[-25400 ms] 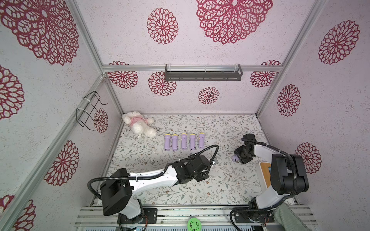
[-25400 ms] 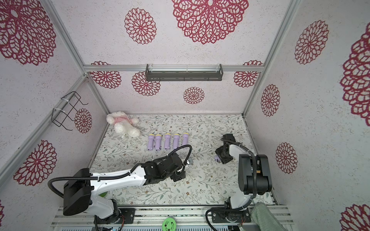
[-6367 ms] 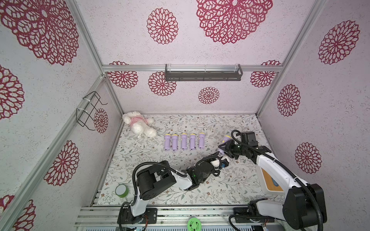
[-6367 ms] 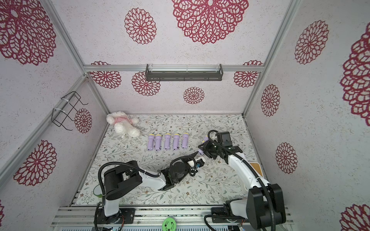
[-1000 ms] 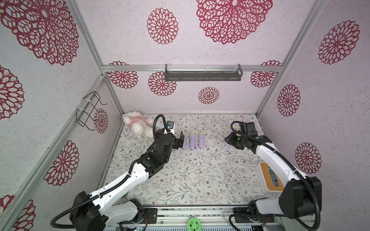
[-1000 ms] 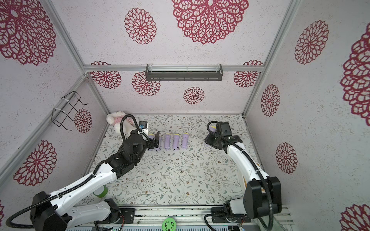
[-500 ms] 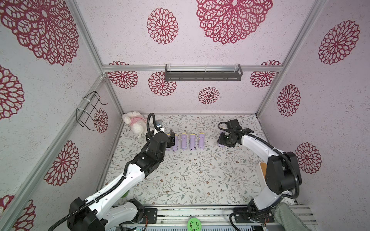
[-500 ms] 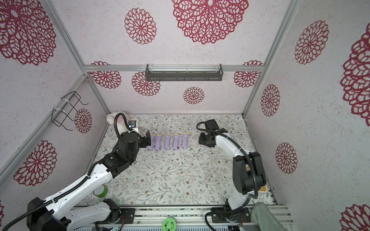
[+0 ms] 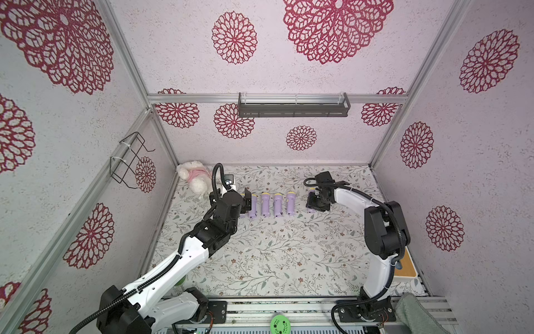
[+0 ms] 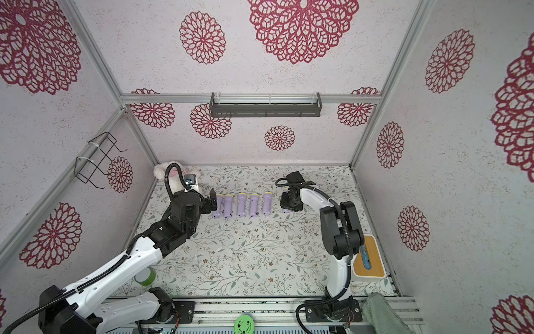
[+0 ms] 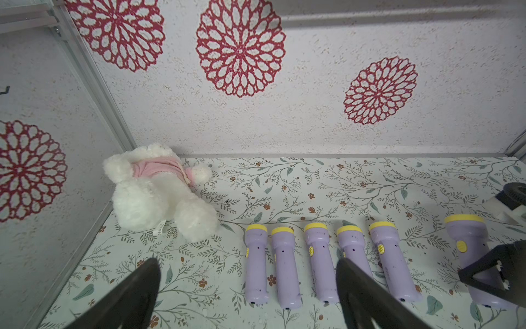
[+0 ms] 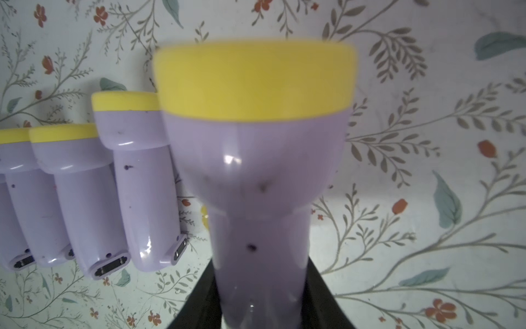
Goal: Close the plug at the bottom of the flashlight
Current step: Place the flashlight at the center of the board.
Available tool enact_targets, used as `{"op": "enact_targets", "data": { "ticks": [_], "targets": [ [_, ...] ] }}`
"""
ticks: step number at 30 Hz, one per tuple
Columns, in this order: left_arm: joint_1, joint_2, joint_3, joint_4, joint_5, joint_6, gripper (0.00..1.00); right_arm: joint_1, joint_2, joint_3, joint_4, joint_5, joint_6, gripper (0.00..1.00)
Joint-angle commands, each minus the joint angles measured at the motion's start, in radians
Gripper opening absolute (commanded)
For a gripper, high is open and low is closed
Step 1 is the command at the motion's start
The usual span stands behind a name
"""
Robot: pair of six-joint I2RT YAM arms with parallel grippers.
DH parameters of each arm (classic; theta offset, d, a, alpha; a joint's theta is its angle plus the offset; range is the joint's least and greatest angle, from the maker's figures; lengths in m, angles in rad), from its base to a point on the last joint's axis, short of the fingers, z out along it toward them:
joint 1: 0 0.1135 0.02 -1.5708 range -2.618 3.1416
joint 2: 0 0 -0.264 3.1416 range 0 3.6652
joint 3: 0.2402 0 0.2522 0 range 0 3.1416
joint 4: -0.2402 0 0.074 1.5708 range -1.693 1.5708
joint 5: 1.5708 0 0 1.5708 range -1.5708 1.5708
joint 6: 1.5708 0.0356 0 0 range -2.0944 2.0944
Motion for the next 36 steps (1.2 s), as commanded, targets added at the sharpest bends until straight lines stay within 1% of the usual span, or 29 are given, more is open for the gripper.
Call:
{"op": "enact_targets", "data": {
  "ticks": [1, 14, 36],
  "targets": [
    [0.004, -0.010, 0.027, -0.004, -0.025, -0.010, 0.97, 0.006, 0.013, 0.049, -0.018, -0.012, -0.027, 0.00],
    [0.002, 0.019, 0.033, -0.008, -0.032, -0.002, 0.97, 0.010, 0.111, 0.141, -0.064, -0.030, -0.043, 0.00],
    [0.003, 0.039, 0.046, -0.020, -0.030, -0.002, 0.97, 0.023, 0.166, 0.177, -0.096, -0.055, -0.062, 0.00]
  ]
}}
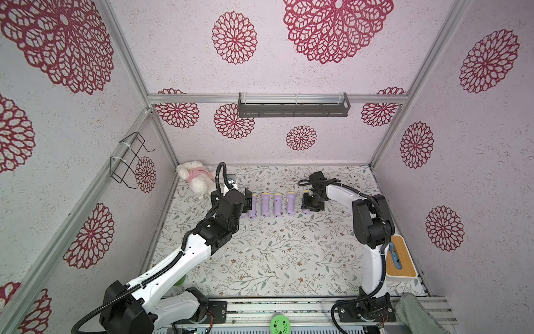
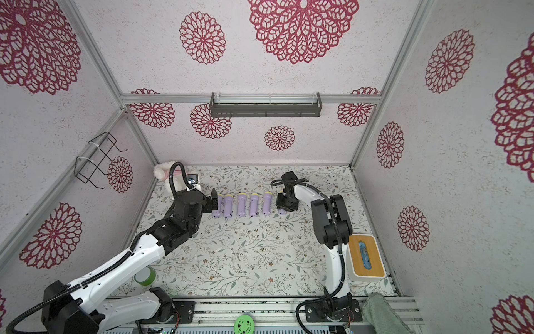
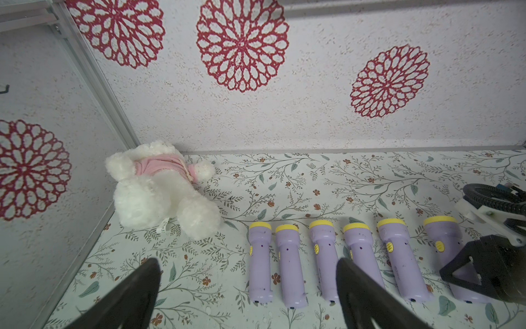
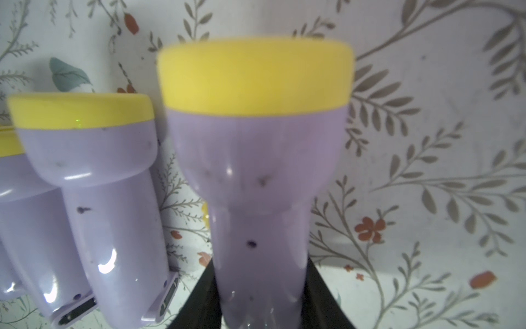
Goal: Close the plug at the bottom of the flashlight
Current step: Place the flashlight at the center of the board.
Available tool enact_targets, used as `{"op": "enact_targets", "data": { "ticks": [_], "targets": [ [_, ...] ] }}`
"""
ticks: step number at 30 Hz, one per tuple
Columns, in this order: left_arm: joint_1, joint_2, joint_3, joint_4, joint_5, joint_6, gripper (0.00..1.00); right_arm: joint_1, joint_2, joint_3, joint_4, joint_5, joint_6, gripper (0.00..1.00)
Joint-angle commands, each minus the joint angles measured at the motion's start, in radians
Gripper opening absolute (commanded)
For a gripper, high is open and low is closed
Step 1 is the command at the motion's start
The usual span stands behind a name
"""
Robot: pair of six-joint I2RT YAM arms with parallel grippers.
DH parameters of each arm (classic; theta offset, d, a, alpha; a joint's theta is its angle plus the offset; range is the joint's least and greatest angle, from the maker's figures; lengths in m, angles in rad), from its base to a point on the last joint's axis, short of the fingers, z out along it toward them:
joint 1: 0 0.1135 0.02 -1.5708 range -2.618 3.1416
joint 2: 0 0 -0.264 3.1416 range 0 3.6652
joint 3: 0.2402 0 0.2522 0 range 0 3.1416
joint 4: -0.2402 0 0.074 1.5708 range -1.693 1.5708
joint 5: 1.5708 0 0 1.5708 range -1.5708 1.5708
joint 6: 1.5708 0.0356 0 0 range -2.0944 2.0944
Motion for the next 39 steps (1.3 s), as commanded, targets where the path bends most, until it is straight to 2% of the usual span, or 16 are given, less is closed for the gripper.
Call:
{"op": "enact_targets", "data": {
  "ticks": [1, 20, 21, 26, 31, 39],
  "targets": [
    [0.002, 0.004, 0.031, -0.011, -0.014, -0.007, 0.97, 0.010, 0.001, 0.028, -0.023, -0.010, -0.023, 0.00],
    [0.004, 0.021, 0.041, -0.026, -0.009, -0.004, 0.97, 0.018, 0.035, 0.050, -0.052, -0.011, -0.019, 0.00],
    [0.004, 0.021, 0.040, -0.026, -0.009, -0.004, 0.97, 0.018, 0.035, 0.050, -0.054, -0.008, -0.018, 0.01],
    [0.003, 0.023, 0.043, -0.028, -0.011, -0.004, 0.97, 0.019, 0.034, 0.052, -0.064, -0.009, -0.017, 0.22],
    [0.002, 0.024, 0.046, -0.029, -0.009, -0.002, 0.97, 0.024, 0.028, 0.056, -0.067, -0.008, -0.015, 0.38],
    [0.004, 0.025, 0.047, -0.035, -0.011, -0.003, 0.97, 0.029, 0.025, 0.065, -0.074, -0.011, -0.014, 0.49]
  ]
}}
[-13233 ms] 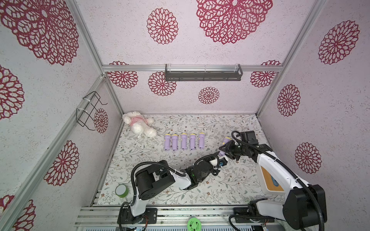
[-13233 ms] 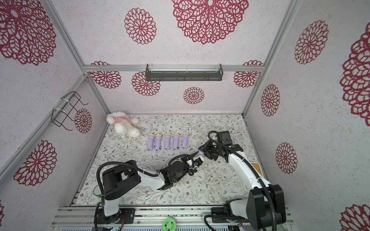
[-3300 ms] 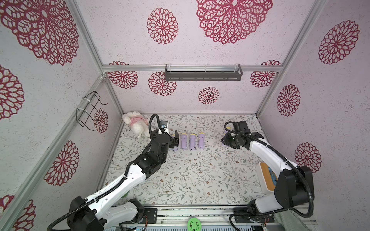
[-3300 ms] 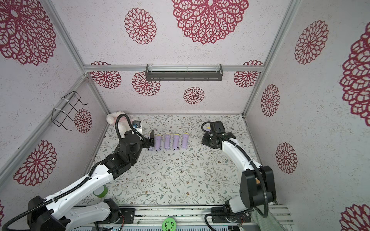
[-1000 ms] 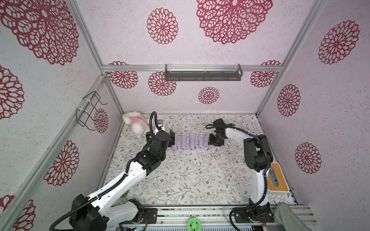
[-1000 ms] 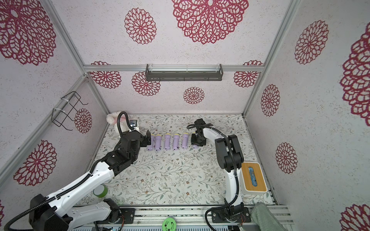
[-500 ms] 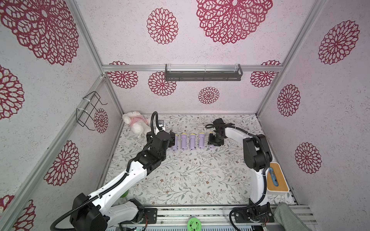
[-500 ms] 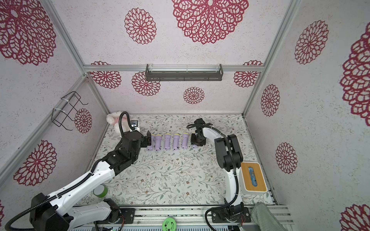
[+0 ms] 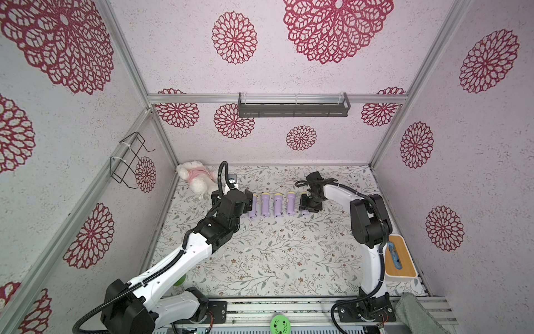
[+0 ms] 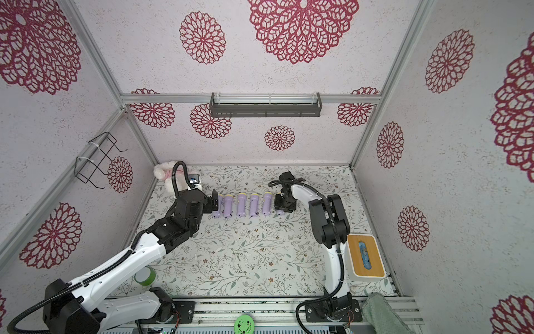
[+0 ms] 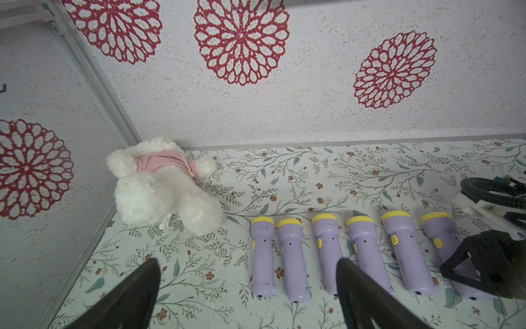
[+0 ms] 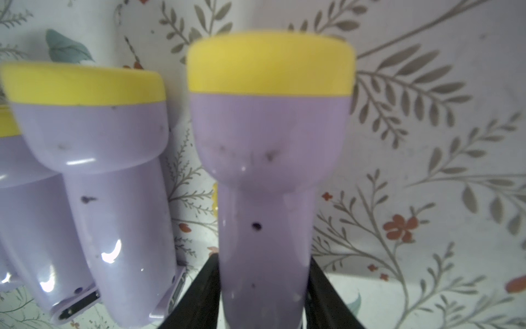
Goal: Close the plug at the bottom of the flashlight
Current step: Place the flashlight at the center of the board.
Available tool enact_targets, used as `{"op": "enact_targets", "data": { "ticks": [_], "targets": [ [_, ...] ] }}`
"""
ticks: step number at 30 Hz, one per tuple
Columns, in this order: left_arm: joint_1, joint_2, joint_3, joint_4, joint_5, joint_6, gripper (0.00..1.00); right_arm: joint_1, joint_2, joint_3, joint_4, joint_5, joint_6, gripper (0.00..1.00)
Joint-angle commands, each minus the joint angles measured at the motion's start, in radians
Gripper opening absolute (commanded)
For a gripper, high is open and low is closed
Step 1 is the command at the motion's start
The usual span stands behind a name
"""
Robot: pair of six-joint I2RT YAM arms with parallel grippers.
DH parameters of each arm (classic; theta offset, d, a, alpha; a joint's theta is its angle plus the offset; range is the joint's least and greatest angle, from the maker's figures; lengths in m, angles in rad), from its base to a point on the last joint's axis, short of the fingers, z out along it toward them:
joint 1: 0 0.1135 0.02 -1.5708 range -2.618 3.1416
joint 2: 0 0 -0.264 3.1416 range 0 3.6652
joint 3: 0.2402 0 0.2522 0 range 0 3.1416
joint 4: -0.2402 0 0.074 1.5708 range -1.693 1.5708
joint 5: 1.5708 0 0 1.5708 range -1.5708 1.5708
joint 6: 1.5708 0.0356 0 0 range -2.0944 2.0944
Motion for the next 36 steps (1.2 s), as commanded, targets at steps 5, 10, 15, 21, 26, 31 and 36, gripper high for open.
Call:
{"op": "enact_targets", "data": {
  "ticks": [5, 10, 15, 21, 26, 31, 36],
  "targets": [
    [0.002, 0.010, 0.033, -0.003, -0.010, -0.006, 0.97, 0.007, 0.000, 0.042, -0.039, -0.002, -0.002, 0.56],
    [0.002, 0.011, 0.036, -0.006, -0.010, -0.006, 0.97, 0.006, -0.017, 0.041, -0.042, 0.003, 0.000, 0.62],
    [0.002, 0.011, 0.037, -0.008, -0.010, -0.005, 0.97, 0.006, -0.044, 0.042, -0.047, 0.016, 0.008, 0.67],
    [0.002, 0.013, 0.038, -0.008, -0.010, -0.003, 0.97, 0.007, -0.094, 0.036, -0.059, 0.047, 0.025, 0.75],
    [0.002, 0.015, 0.037, -0.007, -0.008, -0.004, 0.97, 0.008, -0.172, 0.020, -0.064, 0.069, 0.047, 0.80],
    [0.003, 0.021, 0.052, -0.026, -0.003, -0.021, 0.97, 0.016, -0.287, 0.002, -0.062, 0.099, 0.062, 0.96],
    [0.003, 0.020, 0.070, -0.053, 0.004, -0.060, 0.97, 0.025, -0.399, 0.001, -0.071, 0.125, 0.071, 0.99]
  ]
}}
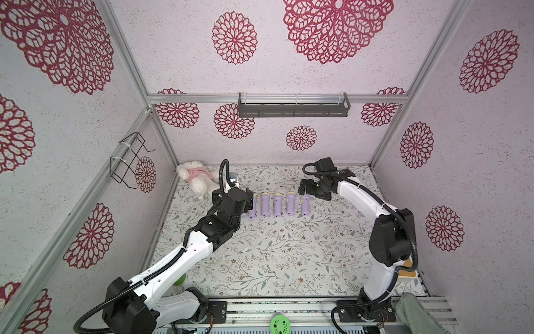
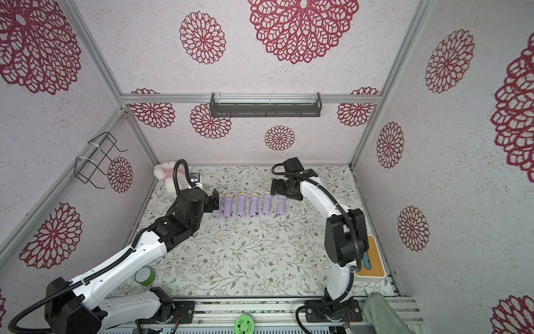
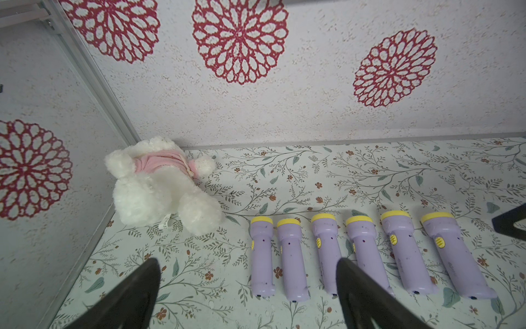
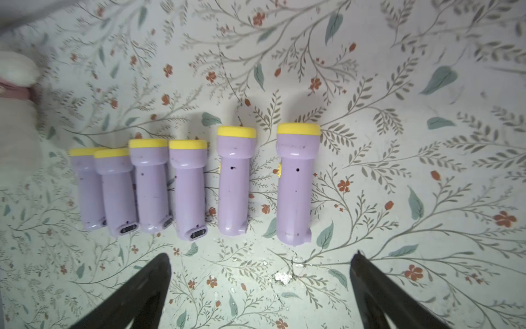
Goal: Close the plug at the bottom of the flashlight
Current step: Place the flashlight at the center of the board, then reset both arms
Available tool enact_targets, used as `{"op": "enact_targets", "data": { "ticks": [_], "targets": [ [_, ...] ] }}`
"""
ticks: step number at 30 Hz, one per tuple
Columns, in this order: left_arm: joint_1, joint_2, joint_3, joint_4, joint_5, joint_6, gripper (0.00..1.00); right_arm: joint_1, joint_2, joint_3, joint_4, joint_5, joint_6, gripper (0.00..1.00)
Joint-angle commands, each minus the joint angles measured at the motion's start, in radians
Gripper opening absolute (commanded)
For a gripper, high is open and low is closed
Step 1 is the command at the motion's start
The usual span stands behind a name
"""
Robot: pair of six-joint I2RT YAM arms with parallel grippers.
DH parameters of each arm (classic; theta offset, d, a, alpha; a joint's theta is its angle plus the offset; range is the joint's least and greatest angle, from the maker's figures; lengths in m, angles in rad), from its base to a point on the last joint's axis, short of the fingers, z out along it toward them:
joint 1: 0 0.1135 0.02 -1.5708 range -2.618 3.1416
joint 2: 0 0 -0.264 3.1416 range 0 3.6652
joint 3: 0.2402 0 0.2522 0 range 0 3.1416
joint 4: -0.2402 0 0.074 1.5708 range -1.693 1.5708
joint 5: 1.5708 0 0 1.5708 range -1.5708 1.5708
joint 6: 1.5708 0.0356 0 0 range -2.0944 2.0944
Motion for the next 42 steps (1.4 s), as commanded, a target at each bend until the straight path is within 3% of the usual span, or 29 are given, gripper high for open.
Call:
{"op": "enact_targets", "data": {
  "ticks": [1, 10, 13, 16, 19, 21, 24, 28, 33, 37, 39, 42],
  "targets": [
    [0.003, 0.007, 0.043, -0.037, 0.002, -0.057, 0.97, 0.009, -0.099, -0.009, -0.023, 0.037, 0.022, 0.99],
    [0.003, 0.063, 0.118, -0.154, -0.041, -0.156, 0.97, 0.010, -0.439, -0.237, 0.238, 0.174, -0.018, 0.99],
    [0.008, 0.052, 0.083, -0.113, -0.068, -0.156, 0.97, 0.011, -0.608, -0.432, 0.454, 0.245, -0.031, 0.99],
    [0.033, 0.029, 0.038, -0.062, -0.069, -0.157, 0.97, 0.013, -0.791, -0.712, 0.773, 0.269, -0.173, 0.99],
    [0.085, 0.012, 0.005, -0.035, -0.020, -0.168, 0.97, 0.011, -0.947, -0.961, 1.074, 0.435, -0.278, 0.99],
    [0.127, 0.012, -0.013, -0.014, -0.016, -0.172, 0.97, 0.002, -0.986, -1.061, 1.162, 0.563, -0.322, 0.99],
    [0.204, 0.017, -0.029, 0.002, 0.012, -0.182, 0.97, -0.057, -0.975, -1.155, 1.220, 0.662, -0.328, 0.99],
    [0.309, 0.042, -0.054, 0.035, 0.045, -0.152, 0.97, -0.142, -0.903, -1.256, 1.332, 0.669, -0.270, 0.99],
    [0.471, 0.102, -0.092, 0.087, 0.104, -0.153, 0.97, -0.190, -0.716, -1.319, 1.538, 0.729, -0.384, 0.99],
    [0.536, 0.152, -0.148, 0.201, 0.076, -0.063, 0.97, -0.271, -0.569, -1.366, 1.686, 0.700, -0.393, 0.99],
    [0.564, 0.164, -0.188, 0.257, 0.096, -0.049, 0.97, -0.321, -0.542, -1.349, 1.624, 0.630, -0.350, 0.99],
    [0.578, 0.180, -0.244, 0.362, 0.088, 0.019, 0.97, -0.370, -0.476, -1.397, 1.743, 0.558, -0.322, 0.99]
  ]
}}
